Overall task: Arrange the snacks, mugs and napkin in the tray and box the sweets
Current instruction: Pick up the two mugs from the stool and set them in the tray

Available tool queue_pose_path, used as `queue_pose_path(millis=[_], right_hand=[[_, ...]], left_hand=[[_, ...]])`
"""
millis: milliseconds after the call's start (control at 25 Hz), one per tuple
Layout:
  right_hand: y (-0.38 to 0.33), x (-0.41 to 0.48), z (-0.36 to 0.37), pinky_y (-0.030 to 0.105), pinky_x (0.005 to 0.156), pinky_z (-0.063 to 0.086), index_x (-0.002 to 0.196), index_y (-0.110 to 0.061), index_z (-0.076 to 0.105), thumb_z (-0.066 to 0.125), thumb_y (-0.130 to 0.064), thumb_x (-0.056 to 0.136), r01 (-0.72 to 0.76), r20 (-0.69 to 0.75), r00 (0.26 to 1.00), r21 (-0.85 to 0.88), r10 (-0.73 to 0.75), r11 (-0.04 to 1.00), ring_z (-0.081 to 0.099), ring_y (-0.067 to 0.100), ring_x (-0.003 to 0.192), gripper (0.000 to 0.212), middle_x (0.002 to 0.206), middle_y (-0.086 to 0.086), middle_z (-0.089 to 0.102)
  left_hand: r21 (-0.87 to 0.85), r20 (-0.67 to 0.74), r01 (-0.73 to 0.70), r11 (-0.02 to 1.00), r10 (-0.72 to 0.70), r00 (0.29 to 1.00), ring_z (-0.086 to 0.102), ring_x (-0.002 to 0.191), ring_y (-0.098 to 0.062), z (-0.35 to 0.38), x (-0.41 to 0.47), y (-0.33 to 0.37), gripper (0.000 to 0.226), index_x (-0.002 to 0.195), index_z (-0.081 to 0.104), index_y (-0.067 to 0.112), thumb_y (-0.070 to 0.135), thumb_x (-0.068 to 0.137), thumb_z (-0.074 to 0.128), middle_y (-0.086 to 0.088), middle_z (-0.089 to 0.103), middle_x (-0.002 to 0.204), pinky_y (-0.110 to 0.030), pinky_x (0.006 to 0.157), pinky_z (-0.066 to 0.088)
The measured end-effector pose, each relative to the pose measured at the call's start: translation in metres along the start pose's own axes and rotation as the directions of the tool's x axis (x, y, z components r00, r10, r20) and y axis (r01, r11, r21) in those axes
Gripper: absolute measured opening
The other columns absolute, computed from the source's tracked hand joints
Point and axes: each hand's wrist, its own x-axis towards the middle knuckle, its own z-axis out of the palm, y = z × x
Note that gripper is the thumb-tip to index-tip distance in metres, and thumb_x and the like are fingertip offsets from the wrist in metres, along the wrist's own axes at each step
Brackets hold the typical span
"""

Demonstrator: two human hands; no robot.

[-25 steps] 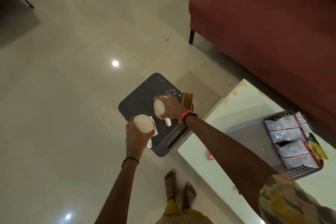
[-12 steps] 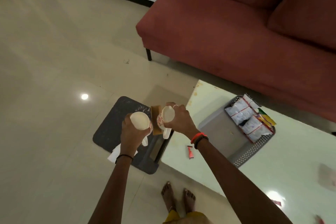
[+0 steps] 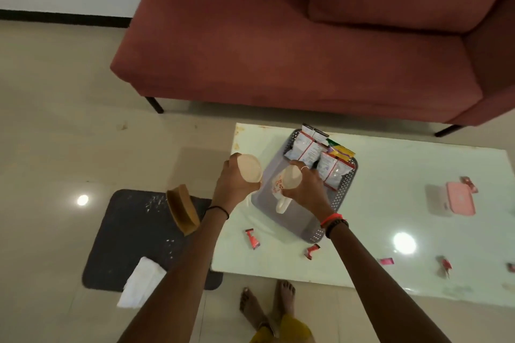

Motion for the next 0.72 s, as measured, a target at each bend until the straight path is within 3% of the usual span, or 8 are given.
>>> queue_pose_path(millis=[160,320,720], right_hand=[[0.046,0.014,-0.013,0.051,0.100,0.045,0.142,-0.021,0.034,0.082,-0.025,0.066,-0.127,-0.045,0.990,0.077,0.131,0.989,0.048,0.038,0.120,0.090,0.130,0.019,0.047],[0.083,0.029,-0.010,0.046,0.102,0.045,0.142,-0.009,0.032,0.083,-0.025,0.066,-0.225,-0.059,0.970,0.129,0.234,0.966,0.046,0.036,0.123,0.093,0.133,0.018,0.046],[0.130,0.062,0.021,0.046,0.105,0.042,0.142,-0.009,0.030,0.079,-0.028,0.071,-0.264,-0.052,0.961,0.105,0.271,0.959,0.040,0.036,0.129,0.088,0.140,0.019,0.040]], left_hand=[[0.062,0.122,-0.059,0.996,0.051,0.991,0.047,0.120,-0.030,0.051,0.032,0.022,0.090,0.134,0.031,0.019,0.032,0.062,0.083,-0.010,0.043,0.135,-0.039,0.092,0.046],[0.101,0.213,-0.103,0.990,0.079,0.974,0.047,0.120,-0.030,0.099,0.051,0.027,0.091,0.133,0.031,0.020,0.033,0.060,0.083,-0.010,0.044,0.134,-0.040,0.092,0.047],[0.203,0.276,-0.178,0.963,0.118,0.954,0.046,0.122,-0.034,0.156,0.082,0.005,0.091,0.137,0.030,0.011,0.027,0.064,0.083,-0.016,0.043,0.136,-0.041,0.096,0.045]])
